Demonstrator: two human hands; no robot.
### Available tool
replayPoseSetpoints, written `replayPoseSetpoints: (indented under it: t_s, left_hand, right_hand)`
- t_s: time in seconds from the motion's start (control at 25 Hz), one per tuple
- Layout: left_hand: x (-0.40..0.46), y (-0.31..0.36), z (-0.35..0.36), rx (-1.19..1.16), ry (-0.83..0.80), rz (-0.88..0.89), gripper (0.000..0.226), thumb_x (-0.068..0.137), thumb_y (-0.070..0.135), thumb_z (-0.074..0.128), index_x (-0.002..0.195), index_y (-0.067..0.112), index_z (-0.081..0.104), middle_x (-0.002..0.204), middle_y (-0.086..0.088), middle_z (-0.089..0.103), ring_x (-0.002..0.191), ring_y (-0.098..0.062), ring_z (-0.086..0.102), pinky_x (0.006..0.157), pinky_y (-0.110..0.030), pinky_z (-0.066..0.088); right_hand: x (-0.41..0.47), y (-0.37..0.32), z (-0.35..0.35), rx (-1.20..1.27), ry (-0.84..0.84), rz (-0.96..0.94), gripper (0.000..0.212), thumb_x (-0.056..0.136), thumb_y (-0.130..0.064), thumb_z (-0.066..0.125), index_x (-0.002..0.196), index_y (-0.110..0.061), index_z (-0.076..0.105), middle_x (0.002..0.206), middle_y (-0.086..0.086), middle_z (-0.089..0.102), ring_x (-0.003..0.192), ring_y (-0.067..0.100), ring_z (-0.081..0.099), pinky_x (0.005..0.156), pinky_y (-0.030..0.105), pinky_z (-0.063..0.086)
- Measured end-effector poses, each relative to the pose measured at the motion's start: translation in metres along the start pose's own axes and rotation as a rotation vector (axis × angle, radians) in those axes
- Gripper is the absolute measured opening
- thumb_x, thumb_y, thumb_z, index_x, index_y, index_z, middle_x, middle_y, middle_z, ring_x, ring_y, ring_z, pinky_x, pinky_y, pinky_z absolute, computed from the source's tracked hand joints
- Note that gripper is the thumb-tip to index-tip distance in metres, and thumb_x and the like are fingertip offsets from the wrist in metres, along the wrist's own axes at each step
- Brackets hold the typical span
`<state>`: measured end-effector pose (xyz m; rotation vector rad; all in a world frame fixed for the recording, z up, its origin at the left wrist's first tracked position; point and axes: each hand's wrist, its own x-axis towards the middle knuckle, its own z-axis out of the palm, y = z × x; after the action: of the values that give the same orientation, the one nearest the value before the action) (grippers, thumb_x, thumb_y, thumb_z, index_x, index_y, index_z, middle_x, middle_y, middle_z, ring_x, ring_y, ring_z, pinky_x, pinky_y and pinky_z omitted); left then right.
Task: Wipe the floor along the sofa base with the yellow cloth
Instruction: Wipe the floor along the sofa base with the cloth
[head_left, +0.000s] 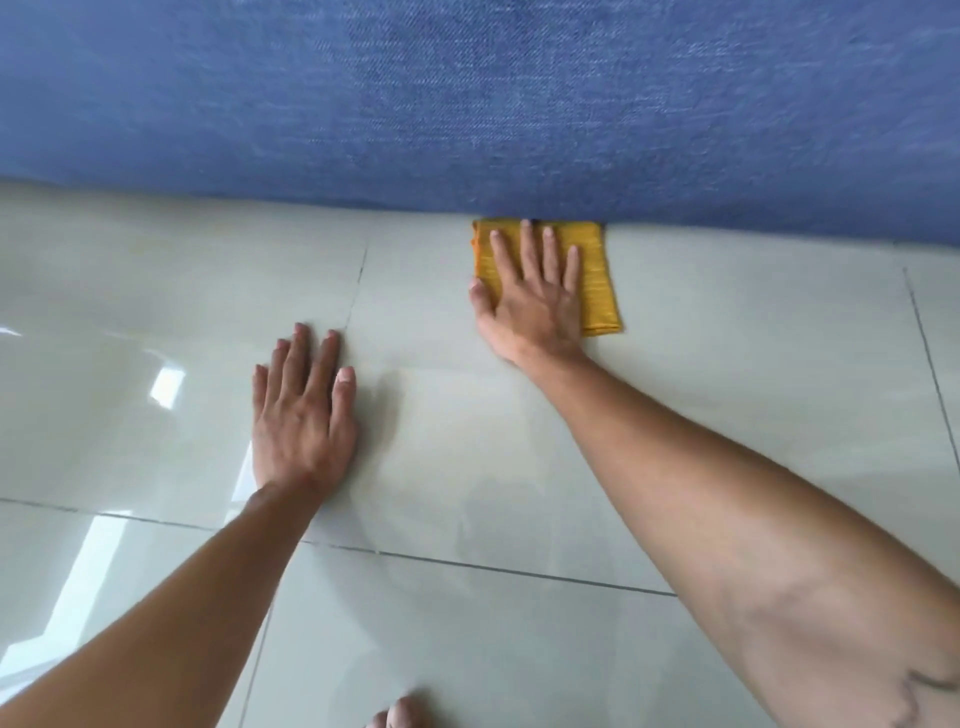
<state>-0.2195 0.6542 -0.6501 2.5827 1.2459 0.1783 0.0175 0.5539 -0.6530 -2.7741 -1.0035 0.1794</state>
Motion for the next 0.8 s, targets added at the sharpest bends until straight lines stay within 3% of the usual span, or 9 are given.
replayPoseSetpoints:
  t_s: [0.16, 0.36, 0.8]
  left_hand:
    - [-0.001, 0.001, 0.001, -0.037, 0.016, 0.003, 0.067, 0.095, 0.05, 0.006, 0.154, 0.028, 0.028, 0.165, -0.002, 0.016, 0.152, -0.023, 0.012, 0.124, -0.04, 0.003]
    - [-0.001, 0.02, -0.003, -0.017, -0.025, -0.044, 0.071, 0.093, 0.056, 0.007, 0.154, 0.027, 0.027, 0.165, -0.004, 0.015, 0.153, -0.024, 0.009, 0.124, -0.046, 0.002]
    - [-0.046, 0.226, 0.05, -0.122, -0.194, 0.311, 0.078, 0.091, 0.06, 0.006, 0.156, 0.022, 0.024, 0.166, -0.002, 0.01, 0.154, -0.019, 0.003, 0.125, -0.037, 0.0]
  right_hand:
    - [-0.056, -0.064, 0.018, 0.069, -0.026, -0.224, 0.068, 0.093, -0.053, 0.038, 0.157, -0.028, 0.031, 0.168, 0.009, 0.02, 0.156, 0.031, 0.015, 0.126, 0.055, 0.005]
    - [-0.164, -0.043, 0.011, 0.111, -0.078, -0.342, 0.064, 0.096, -0.051, 0.04, 0.156, -0.029, 0.03, 0.169, 0.006, 0.017, 0.157, 0.029, 0.011, 0.125, 0.054, 0.005]
    - [-0.227, 0.197, -0.039, 0.005, -0.008, 0.125, 0.065, 0.098, -0.061, 0.033, 0.158, -0.04, 0.019, 0.17, -0.002, 0.011, 0.158, 0.021, 0.008, 0.127, 0.051, 0.008]
